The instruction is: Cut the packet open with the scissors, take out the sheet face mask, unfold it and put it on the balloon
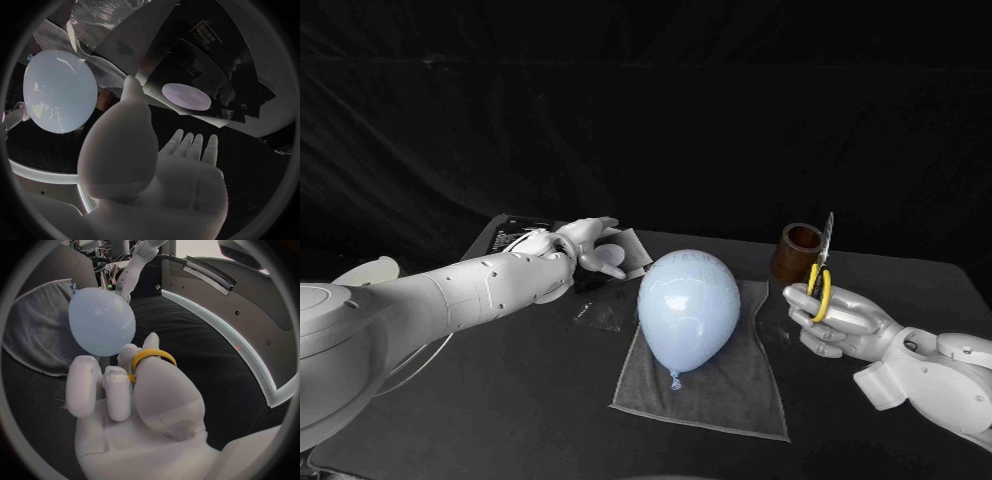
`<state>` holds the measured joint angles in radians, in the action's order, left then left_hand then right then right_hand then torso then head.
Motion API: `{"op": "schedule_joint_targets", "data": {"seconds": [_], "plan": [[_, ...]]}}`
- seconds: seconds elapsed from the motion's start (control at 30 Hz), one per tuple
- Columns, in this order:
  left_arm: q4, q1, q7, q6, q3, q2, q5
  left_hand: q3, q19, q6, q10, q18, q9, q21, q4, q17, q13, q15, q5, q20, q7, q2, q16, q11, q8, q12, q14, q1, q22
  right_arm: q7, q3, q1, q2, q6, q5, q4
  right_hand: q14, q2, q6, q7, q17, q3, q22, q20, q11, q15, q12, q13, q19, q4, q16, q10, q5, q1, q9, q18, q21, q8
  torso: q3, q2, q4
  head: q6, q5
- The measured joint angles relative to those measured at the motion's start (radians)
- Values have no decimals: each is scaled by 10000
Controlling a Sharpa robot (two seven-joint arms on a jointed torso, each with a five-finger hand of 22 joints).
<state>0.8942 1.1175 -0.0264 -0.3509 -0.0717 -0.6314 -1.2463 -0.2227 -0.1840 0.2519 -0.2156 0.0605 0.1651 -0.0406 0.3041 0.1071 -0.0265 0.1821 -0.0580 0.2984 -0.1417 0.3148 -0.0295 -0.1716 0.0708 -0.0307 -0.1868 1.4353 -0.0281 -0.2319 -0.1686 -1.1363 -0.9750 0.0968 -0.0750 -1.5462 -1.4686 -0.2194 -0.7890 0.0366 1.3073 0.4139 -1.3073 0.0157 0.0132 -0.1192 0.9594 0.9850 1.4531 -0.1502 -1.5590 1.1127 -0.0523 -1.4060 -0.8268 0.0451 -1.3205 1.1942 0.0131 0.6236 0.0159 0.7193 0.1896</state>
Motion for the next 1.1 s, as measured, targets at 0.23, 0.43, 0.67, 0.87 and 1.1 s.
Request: {"op": "schedule_joint_targets", "data": {"seconds": [0.23,0.43,0.67,0.87,1.1], "plan": [[-196,-14,257,337,0,237,-3,-23,106,-651,695,-1,-328,39,-8,-184,62,166,0,35,60,-12,38,-325,-225,90,386,-225,13,0,-1,0,7,-5,-2,0,0,-4,0,0,2,0,-2,0,0,0,0,4,0,0,-19,0,0,-5,-1,-2,0,0,0,4,4,16,-29],[-304,-23,426,522,-2,331,-4,-22,106,-844,909,0,-445,39,-7,-254,75,238,0,35,75,-26,38,-468,-271,106,565,-316,13,-1,-1,0,11,-9,-4,-1,0,-6,0,0,8,0,-6,-1,0,0,0,6,-1,0,-18,0,0,-7,-2,-3,0,0,1,5,-6,33,-45],[-433,-26,610,630,-2,389,-4,-22,106,-701,742,-1,-309,38,-7,-128,45,370,0,35,84,-26,38,-634,-271,106,363,-315,9,-2,1,0,19,-9,-8,7,0,-34,0,0,8,0,-8,-17,0,0,0,57,-17,0,-14,0,0,-35,-2,-6,0,0,0,3,-7,40,-48],[-465,-28,759,685,-1,410,-6,-22,-153,-410,355,2,-149,38,-7,62,-24,463,0,-71,39,-4,-99,-754,-133,-3,-66,-149,-50,-3,1,1,17,-9,-13,8,0,-34,0,0,8,22,-8,-17,0,0,0,63,-17,22,3,0,0,-35,-3,-7,0,0,-4,-1,-7,48,-49],[-521,-28,973,776,1,444,-7,191,-435,17,-217,2,75,-79,-21,321,-108,539,0,-105,3,-18,-293,-854,31,-153,-674,-5,-108,-3,1,1,15,-9,-17,9,0,-47,0,0,0,26,-2,-18,0,0,1,69,-18,26,9,0,0,-48,-4,-9,0,0,-4,-6,-9,72,-49]]}}
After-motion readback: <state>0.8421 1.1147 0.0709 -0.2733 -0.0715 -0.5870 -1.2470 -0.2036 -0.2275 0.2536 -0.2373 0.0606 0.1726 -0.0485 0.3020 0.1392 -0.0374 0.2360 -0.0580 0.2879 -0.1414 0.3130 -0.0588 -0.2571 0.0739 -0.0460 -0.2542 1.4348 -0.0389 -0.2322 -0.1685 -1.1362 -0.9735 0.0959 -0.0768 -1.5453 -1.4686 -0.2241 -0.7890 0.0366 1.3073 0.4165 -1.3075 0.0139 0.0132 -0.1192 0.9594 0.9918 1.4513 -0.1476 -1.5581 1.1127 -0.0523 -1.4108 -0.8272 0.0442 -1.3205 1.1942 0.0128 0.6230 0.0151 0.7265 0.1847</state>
